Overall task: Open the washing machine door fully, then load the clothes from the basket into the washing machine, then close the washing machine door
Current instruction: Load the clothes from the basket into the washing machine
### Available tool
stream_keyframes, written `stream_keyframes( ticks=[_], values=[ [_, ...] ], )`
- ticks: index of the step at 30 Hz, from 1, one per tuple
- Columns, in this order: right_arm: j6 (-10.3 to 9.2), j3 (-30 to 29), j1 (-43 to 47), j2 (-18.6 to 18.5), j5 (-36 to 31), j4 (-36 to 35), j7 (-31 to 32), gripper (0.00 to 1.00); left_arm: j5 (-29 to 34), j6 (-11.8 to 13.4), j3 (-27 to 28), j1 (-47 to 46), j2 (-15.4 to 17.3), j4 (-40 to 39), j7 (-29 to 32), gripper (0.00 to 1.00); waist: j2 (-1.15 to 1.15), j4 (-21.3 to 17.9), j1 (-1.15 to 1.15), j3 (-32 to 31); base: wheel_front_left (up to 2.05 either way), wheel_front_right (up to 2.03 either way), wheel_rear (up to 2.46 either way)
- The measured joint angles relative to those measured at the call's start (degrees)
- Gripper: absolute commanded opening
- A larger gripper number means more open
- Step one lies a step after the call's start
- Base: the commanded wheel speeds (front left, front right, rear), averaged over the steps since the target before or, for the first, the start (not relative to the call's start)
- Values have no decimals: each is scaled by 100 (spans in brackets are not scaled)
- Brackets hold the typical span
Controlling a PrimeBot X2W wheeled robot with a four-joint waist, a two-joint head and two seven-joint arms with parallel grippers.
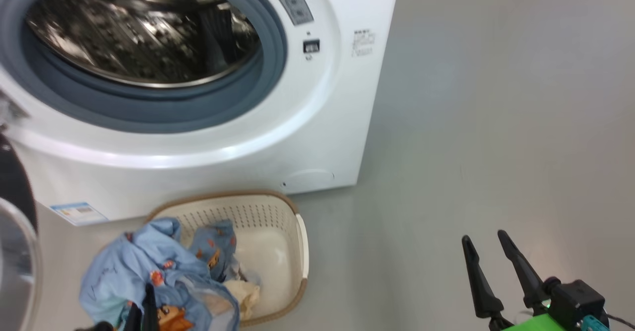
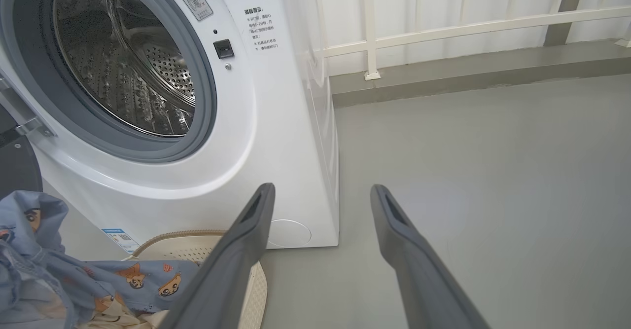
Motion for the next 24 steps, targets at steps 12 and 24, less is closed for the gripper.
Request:
stream_keyframes(
  ticks=[12, 24],
  values=[
    [0, -59, 441, -90, 1, -4, 0, 100, 55, 342, -267, 818, 5, -842, 1, 0, 0, 186, 0, -919, 0, 0, 0],
    [0, -113, 596, -127, 3, -33, 0, 100, 211, 464, -296, 1063, 21, -1292, 0, 0, 0, 200, 0, -1220, 0, 0, 0]
  ],
)
